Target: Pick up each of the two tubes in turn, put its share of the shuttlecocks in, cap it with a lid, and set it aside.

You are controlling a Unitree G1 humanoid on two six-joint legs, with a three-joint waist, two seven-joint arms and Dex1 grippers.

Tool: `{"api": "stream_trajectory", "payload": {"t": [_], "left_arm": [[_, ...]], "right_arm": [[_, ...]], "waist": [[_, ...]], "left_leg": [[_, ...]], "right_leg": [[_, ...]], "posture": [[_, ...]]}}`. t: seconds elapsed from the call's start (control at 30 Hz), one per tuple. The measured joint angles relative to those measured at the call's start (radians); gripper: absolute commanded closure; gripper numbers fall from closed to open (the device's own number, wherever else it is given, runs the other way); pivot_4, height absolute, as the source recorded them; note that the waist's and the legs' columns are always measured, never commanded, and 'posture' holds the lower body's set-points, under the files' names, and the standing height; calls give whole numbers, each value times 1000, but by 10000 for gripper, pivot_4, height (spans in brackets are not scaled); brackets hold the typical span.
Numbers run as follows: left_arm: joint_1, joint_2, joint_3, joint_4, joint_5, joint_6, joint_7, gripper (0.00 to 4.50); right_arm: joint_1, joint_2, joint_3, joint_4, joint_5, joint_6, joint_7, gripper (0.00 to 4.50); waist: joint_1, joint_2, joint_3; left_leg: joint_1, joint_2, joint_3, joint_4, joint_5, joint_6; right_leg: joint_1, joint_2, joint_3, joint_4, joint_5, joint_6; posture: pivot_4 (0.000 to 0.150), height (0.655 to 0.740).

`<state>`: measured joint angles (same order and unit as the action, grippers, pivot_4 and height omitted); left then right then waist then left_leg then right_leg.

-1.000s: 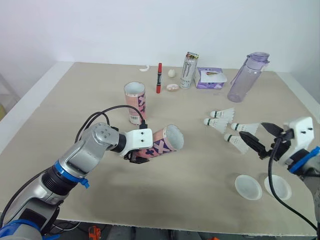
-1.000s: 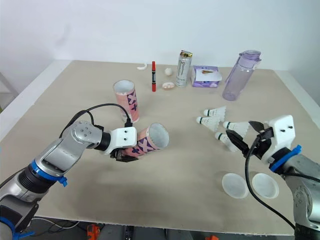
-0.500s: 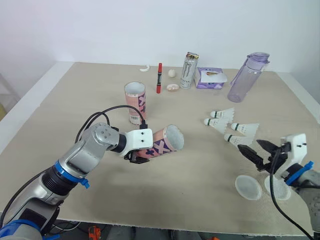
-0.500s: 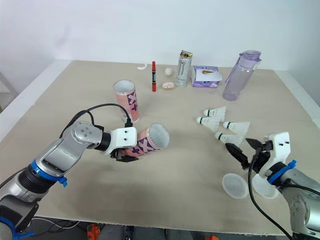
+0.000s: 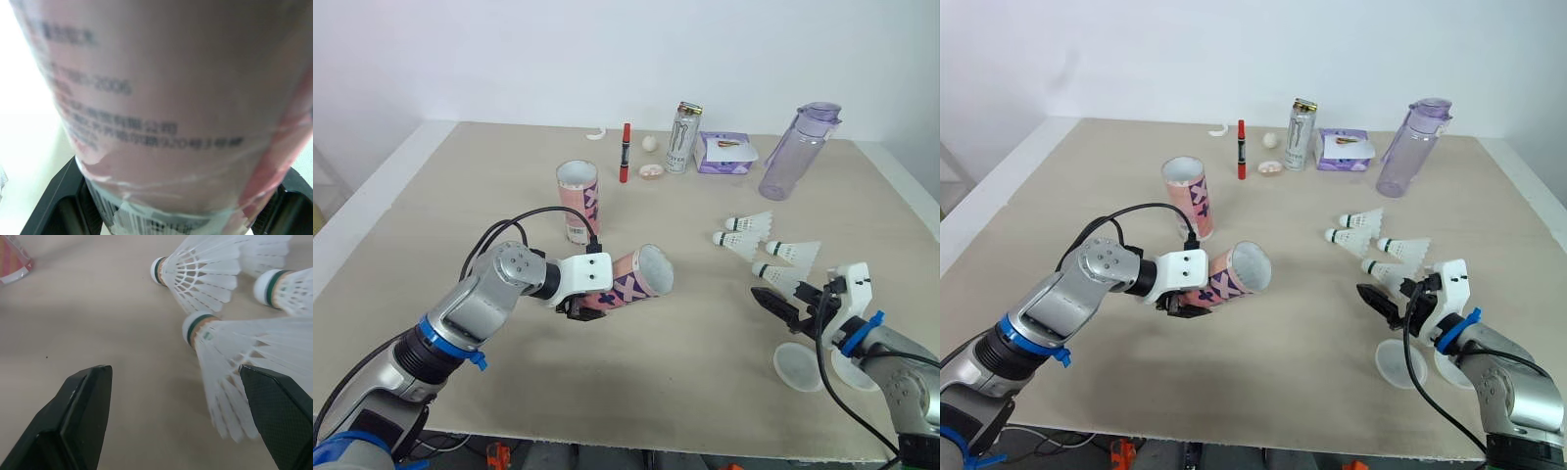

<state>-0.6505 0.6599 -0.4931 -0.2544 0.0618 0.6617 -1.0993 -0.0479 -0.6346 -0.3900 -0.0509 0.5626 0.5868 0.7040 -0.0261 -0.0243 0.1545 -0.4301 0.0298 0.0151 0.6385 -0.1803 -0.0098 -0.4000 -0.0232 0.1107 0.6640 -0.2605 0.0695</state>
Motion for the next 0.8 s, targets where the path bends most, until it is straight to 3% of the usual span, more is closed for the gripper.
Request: {"api": "stream_trajectory", "payload": {"t": [0.07,0.1,0.17,0.43,0.8], "left_arm": [[1,2,1,-2,0,0,0,13756],[2,2,1,-3,0,1,1,13756],[4,3,2,-4,0,1,1,13756],[10,4,3,-12,0,2,8,13756],[11,4,1,-8,-1,1,15,13756]], "right_arm": [[-35,0,4,40,-1,0,-2,714],[-54,0,10,61,-4,0,-4,4479],[-70,3,24,78,-5,1,-6,7752],[-109,12,28,118,-8,3,-15,44627],[-63,3,15,63,7,19,-30,44627]], "waist": [[0,0,0],[0,0,0],[0,0,0],[-1,0,0],[0,0,0]], "left_leg": [[0,0,0,0,0,0],[0,0,0,0,0,0],[0,0,0,0,0,0],[0,0,0,0,0,0],[0,0,0,-1,0,0]], "right_leg": [[0,0,0,0,0,0],[0,0,0,0,0,0],[0,0,0,0,0,0],[0,0,0,0,0,0],[0,0,0,0,0,0]], "posture": [[1500,7400],[1500,7400],[1500,7400],[1500,7400],[1500,7400]]}}
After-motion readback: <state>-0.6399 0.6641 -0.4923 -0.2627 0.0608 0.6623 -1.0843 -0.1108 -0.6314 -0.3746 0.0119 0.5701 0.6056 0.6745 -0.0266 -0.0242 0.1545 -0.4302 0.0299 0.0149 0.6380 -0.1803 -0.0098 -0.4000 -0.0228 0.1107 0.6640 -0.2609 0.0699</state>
